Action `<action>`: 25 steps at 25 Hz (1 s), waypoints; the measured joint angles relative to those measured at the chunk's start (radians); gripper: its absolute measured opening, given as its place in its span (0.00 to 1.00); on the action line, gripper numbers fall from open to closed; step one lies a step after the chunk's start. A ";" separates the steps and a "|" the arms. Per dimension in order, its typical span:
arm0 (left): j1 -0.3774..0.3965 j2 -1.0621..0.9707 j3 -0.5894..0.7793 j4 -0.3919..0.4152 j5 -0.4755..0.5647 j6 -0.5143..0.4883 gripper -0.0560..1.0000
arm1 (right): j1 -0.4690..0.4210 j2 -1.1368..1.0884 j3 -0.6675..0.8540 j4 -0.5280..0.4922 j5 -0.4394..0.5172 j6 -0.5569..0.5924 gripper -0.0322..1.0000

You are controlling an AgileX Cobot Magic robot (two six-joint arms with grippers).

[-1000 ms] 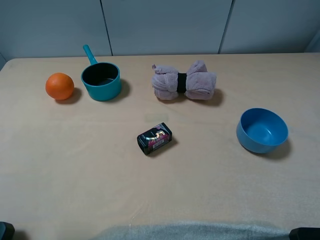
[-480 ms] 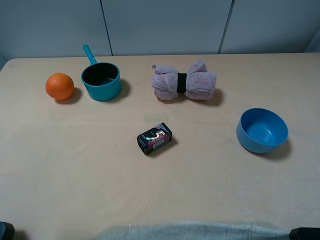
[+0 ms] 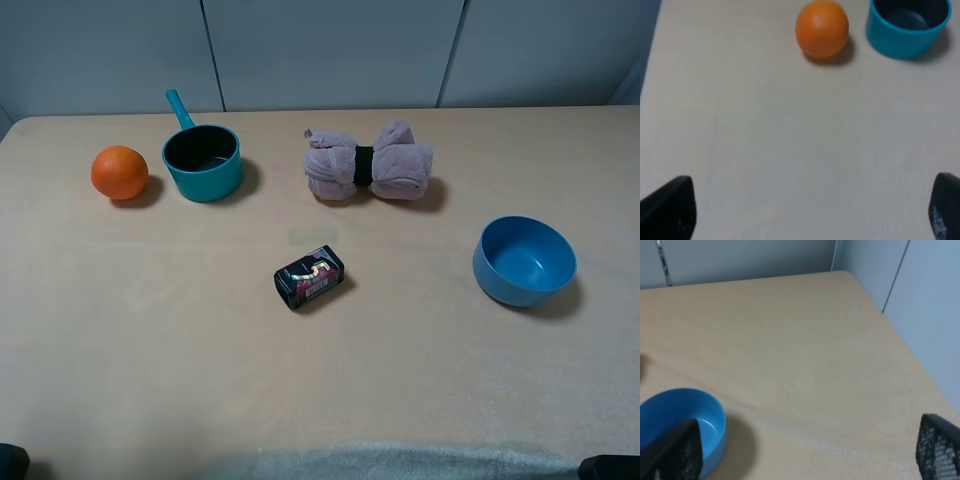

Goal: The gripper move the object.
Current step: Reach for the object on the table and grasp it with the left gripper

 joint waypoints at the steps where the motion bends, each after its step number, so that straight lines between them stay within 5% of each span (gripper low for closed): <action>1: 0.000 0.063 -0.017 0.000 -0.008 0.000 0.99 | 0.000 0.000 0.000 0.000 0.000 0.000 0.66; 18: -0.006 0.772 -0.283 0.000 -0.197 0.060 0.99 | 0.000 0.000 0.000 0.000 0.000 0.000 0.66; 25: -0.152 1.007 -0.407 0.006 -0.205 0.097 0.99 | 0.000 0.000 0.000 0.000 0.000 0.000 0.66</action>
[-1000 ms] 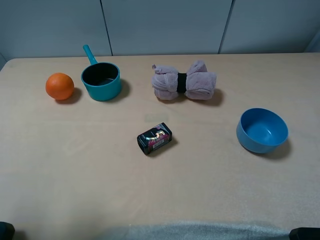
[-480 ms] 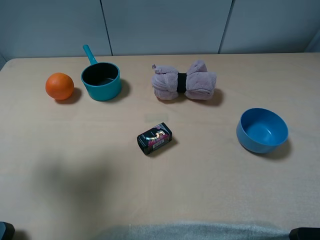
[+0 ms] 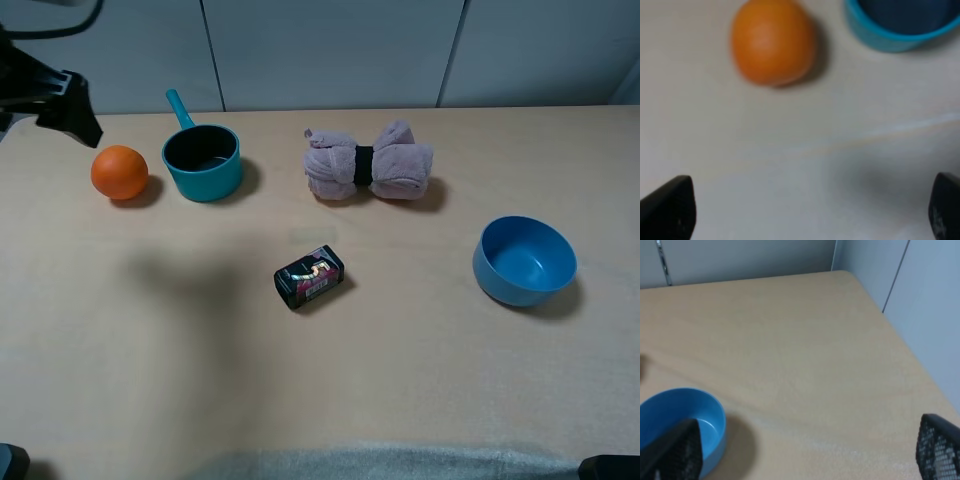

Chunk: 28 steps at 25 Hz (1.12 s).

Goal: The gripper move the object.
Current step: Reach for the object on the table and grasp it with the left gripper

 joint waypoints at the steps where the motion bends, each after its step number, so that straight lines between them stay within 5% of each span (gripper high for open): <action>1: -0.032 0.034 -0.027 0.001 0.001 0.005 0.99 | 0.000 0.000 0.000 0.000 0.000 0.000 0.66; 13: -0.400 0.374 -0.265 0.011 0.051 0.038 0.99 | 0.000 0.000 0.000 0.000 0.000 0.000 0.66; 28: -0.640 0.473 -0.288 0.010 0.046 -0.060 0.99 | 0.000 0.000 0.000 0.000 0.000 0.000 0.66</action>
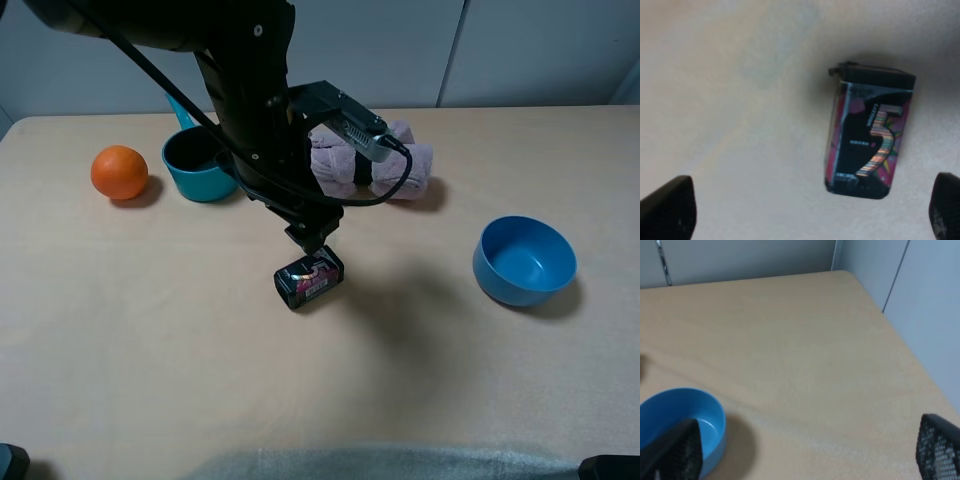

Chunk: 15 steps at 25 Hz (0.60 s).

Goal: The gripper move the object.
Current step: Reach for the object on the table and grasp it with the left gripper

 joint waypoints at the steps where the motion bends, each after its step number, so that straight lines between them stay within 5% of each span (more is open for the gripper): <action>1: -0.006 0.007 0.000 0.000 0.000 -0.013 0.99 | 0.000 0.000 0.000 0.000 0.000 0.000 0.66; 15: -0.068 0.163 0.000 -0.058 0.000 -0.041 0.99 | 0.000 0.000 0.000 0.000 0.000 -0.001 0.66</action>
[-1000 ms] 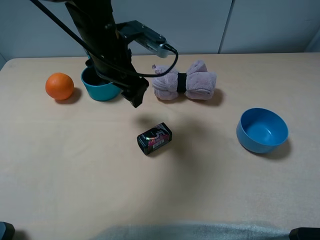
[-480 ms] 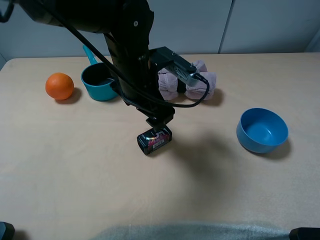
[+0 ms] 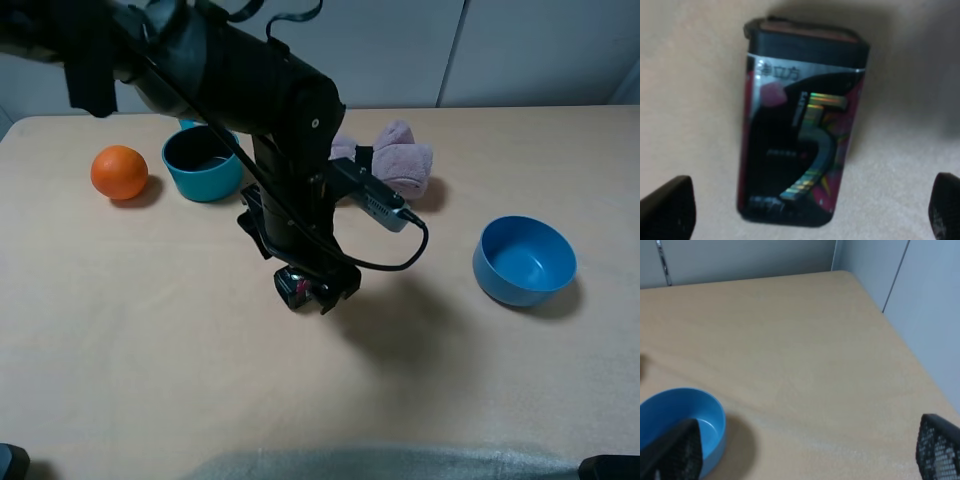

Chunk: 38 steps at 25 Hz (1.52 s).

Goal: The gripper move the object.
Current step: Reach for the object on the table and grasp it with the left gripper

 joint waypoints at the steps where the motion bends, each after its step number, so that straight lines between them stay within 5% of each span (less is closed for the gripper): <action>1: -0.002 0.010 0.000 -0.002 -0.003 0.000 0.99 | 0.000 0.000 0.000 0.000 0.000 0.000 0.66; 38: -0.001 0.054 0.000 -0.013 -0.090 -0.001 0.99 | 0.000 0.000 0.000 0.000 0.000 -0.002 0.66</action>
